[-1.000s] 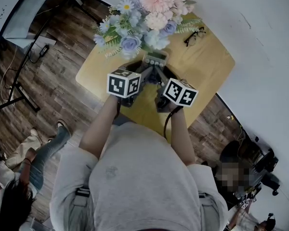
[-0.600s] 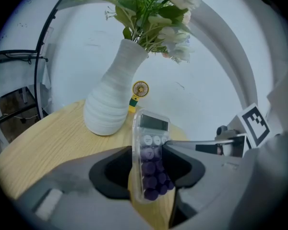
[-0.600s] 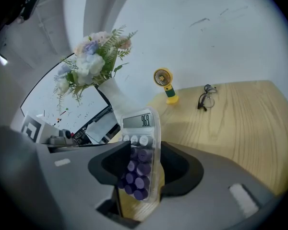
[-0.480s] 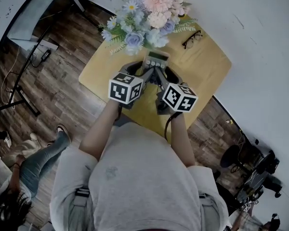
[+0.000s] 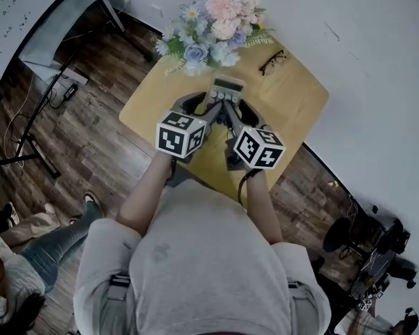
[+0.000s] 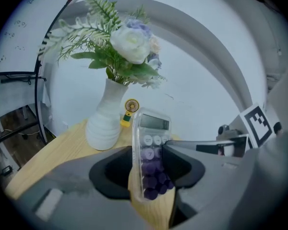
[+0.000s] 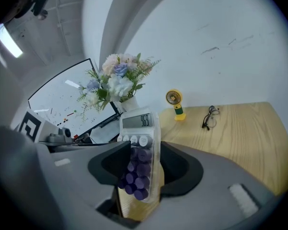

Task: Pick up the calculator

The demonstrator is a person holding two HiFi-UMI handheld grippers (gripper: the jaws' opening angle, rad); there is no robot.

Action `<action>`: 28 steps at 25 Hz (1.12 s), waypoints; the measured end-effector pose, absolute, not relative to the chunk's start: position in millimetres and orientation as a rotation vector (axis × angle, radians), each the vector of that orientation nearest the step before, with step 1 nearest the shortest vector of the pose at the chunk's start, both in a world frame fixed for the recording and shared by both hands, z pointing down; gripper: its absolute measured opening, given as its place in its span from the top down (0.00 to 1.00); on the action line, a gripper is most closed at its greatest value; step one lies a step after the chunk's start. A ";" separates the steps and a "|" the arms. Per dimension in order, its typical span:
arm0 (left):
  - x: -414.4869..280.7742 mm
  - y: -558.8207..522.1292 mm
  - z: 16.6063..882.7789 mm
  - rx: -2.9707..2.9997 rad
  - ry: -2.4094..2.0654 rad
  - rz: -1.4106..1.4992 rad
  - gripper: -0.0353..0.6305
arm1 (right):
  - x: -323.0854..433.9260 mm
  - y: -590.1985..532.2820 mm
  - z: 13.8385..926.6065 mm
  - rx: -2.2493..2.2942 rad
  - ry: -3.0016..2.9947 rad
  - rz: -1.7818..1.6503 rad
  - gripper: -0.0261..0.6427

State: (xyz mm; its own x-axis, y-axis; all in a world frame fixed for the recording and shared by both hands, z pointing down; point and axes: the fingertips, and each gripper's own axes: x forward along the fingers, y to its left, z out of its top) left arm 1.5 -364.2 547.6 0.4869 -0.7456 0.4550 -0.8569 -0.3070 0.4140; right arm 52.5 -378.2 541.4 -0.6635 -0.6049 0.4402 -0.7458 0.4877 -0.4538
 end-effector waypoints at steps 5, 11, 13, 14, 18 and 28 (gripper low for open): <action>5.0 -354.7 525.1 2.172 -1.342 0.223 0.66 | 56.6 -368.3 518.7 1.194 -2.558 0.871 0.68; 8.8 -342.6 497.9 2.238 -1.369 0.205 0.66 | 60.9 -355.4 491.5 1.226 -2.619 0.812 0.68; 9.8 -338.5 489.7 2.258 -1.382 0.201 0.66 | 62.4 -351.1 483.6 1.236 -2.638 0.799 0.68; 10.2 -336.5 485.4 2.269 -1.389 0.199 0.66 | 63.0 -349.1 479.5 1.241 -2.647 0.790 0.68; 10.5 -328.0 467.5 2.310 -1.413 0.182 0.66 | 63.3 -340.3 460.8 1.257 -2.686 0.725 0.68; 14.0 -310.8 418.8 2.406 -1.479 0.116 0.66 | 66.9 -321.4 409.0 1.288 -2.774 0.518 0.68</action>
